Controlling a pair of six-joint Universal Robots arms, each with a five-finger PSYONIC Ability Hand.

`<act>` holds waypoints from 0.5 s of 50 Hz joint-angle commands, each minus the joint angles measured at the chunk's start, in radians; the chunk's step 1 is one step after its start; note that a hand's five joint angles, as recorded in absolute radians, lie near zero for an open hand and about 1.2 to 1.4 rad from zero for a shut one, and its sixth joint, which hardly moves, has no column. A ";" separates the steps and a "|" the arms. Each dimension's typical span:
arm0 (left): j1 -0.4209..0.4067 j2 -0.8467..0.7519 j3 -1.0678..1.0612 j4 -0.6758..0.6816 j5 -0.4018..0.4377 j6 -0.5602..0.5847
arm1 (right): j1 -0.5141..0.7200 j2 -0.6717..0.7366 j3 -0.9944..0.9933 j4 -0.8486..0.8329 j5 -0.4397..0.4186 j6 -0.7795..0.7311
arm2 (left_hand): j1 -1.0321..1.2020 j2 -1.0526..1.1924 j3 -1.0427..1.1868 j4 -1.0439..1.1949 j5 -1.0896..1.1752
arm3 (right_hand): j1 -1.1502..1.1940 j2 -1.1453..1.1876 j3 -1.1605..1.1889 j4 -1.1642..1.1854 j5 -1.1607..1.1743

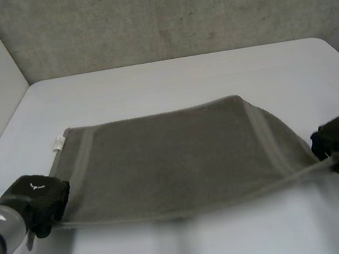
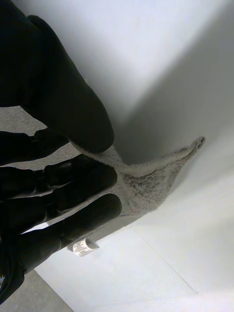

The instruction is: Fold the towel.

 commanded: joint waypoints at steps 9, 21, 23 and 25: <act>-0.007 -0.129 0.024 -0.016 -0.002 0.030 | 0.019 0.005 0.022 0.010 0.028 -0.078 | 0.207 0.179 0.181 0.179 0.185 | 0.428 0.217 0.208 0.204 0.245; -0.043 -0.493 0.585 0.047 -0.015 0.033 | 0.264 0.179 -0.359 -0.266 0.238 0.191 | 0.207 0.179 0.181 0.179 0.185 | 0.428 0.217 0.208 0.204 0.245; -0.057 -0.535 0.719 0.047 -0.017 0.030 | 0.280 0.185 -0.435 -0.325 0.261 0.227 | 0.207 0.179 0.181 0.179 0.185 | 0.428 0.217 0.208 0.204 0.245; -0.074 -0.572 0.859 0.050 -0.017 0.027 | 0.287 0.194 -0.498 -0.394 0.276 0.264 | 0.207 0.179 0.181 0.179 0.185 | 0.428 0.217 0.208 0.204 0.245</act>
